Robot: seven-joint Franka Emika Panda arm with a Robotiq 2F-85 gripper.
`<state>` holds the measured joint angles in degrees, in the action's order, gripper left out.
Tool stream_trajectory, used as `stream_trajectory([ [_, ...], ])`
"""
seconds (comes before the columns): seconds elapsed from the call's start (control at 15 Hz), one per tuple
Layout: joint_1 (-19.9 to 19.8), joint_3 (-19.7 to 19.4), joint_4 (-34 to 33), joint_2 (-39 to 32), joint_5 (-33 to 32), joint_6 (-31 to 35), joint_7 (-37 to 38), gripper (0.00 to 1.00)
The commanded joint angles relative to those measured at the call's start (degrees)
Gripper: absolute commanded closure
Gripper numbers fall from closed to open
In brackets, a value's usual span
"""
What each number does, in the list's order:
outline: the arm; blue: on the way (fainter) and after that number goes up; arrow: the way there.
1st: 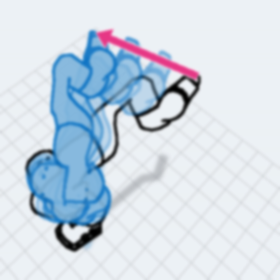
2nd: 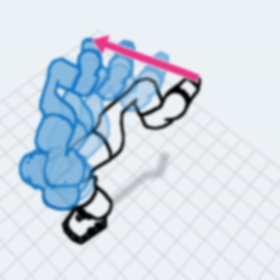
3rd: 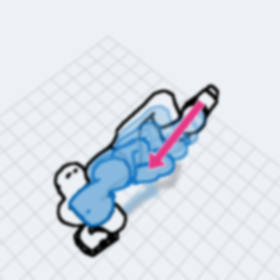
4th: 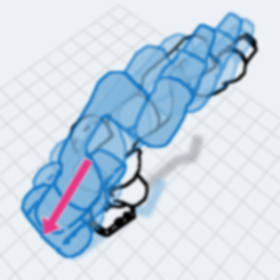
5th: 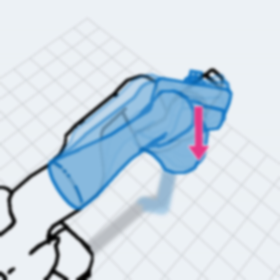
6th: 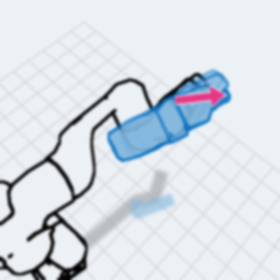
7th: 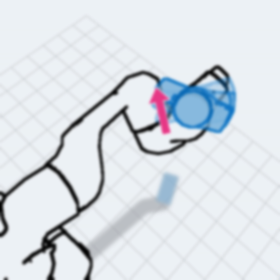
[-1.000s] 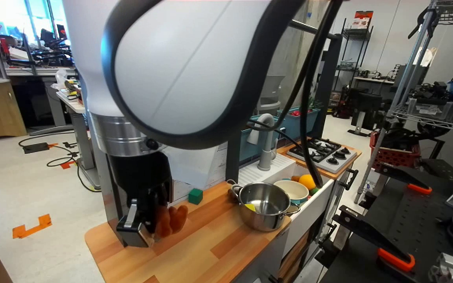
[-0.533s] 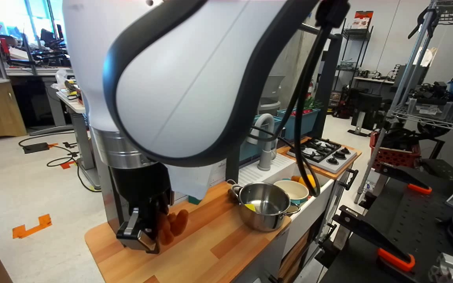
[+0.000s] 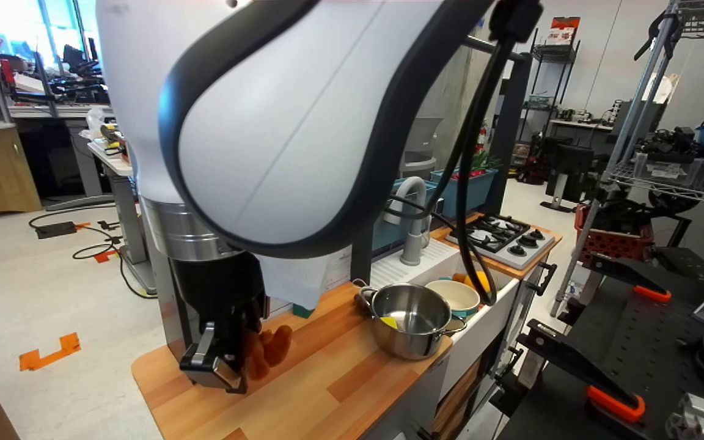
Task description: Move the brown plushy to the left
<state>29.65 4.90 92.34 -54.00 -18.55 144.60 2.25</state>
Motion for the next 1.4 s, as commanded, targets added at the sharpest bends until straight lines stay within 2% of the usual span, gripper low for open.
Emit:
stream_trajectory([
  [0.0, -0.08, 0.16, -0.4, -0.25, -0.15, -0.22, 0.09, 0.57],
  [0.07, -0.08, 0.16, -0.4, -0.24, -0.15, -0.22, 0.09, 0.57],
  [0.13, -0.08, 0.16, -0.4, -0.24, -0.15, -0.22, 0.09, 0.32],
  [0.27, -0.13, 0.12, -0.21, -0.16, -0.15, -0.05, 0.17, 0.24],
  [0.47, -0.24, 0.07, 0.33, 0.12, -0.22, 0.23, 0.15, 0.01],
  [0.6, -0.13, 0.16, -0.14, -0.25, -0.15, -0.21, 0.1, 0.0],
  [0.67, -0.14, 0.16, -0.08, -0.25, -0.15, -0.21, 0.09, 0.05],
  [0.73, -0.14, 0.16, -0.07, -0.25, -0.15, -0.21, 0.09, 0.0],
  [1.33, -0.14, 0.17, -0.06, -0.26, -0.14, -0.21, 0.09, 0.0],
])
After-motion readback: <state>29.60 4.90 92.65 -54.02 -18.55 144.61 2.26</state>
